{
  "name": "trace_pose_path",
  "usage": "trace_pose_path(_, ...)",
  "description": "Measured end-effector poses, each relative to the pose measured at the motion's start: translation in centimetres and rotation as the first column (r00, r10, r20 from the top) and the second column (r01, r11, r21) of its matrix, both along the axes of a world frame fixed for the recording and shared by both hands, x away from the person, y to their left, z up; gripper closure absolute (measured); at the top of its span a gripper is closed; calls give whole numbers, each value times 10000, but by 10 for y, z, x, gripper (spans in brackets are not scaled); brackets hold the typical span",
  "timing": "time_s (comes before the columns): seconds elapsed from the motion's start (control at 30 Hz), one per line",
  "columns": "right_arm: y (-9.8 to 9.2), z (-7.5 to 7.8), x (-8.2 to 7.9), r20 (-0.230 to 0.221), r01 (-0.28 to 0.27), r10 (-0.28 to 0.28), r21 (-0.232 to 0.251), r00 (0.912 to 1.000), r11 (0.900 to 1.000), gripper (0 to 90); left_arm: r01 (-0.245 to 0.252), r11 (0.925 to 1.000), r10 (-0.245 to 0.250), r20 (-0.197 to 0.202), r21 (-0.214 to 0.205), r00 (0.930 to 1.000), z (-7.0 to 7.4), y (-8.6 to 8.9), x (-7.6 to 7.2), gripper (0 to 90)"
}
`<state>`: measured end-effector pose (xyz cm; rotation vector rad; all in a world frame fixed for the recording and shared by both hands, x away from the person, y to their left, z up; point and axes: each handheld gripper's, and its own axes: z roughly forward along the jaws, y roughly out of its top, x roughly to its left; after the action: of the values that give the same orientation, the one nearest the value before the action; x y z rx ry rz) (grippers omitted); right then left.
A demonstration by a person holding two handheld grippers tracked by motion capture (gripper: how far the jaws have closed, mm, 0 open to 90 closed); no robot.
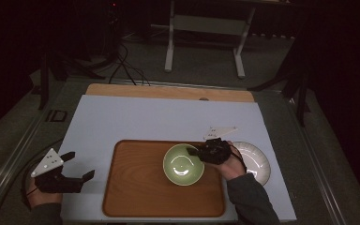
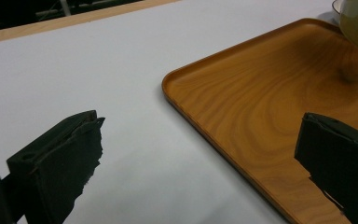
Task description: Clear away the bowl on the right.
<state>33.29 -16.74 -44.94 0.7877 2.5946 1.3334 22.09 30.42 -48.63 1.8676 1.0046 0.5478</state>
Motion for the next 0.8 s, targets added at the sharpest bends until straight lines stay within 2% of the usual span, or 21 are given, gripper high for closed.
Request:
trace_pose_path(0.47, 11, -2, -1, -74, -220, 221, 83, 9997, 9997, 815, -14, 10000, 14, 60, -15, 10000, 1, 0, -1, 7)
trace_pose_path(0.8, 17, -10, -2, -201, -346, 347, 66, 9992, 9994, 814, -21, 10000, 21, 84, 12, 10000, 1, 0, -1, 7)
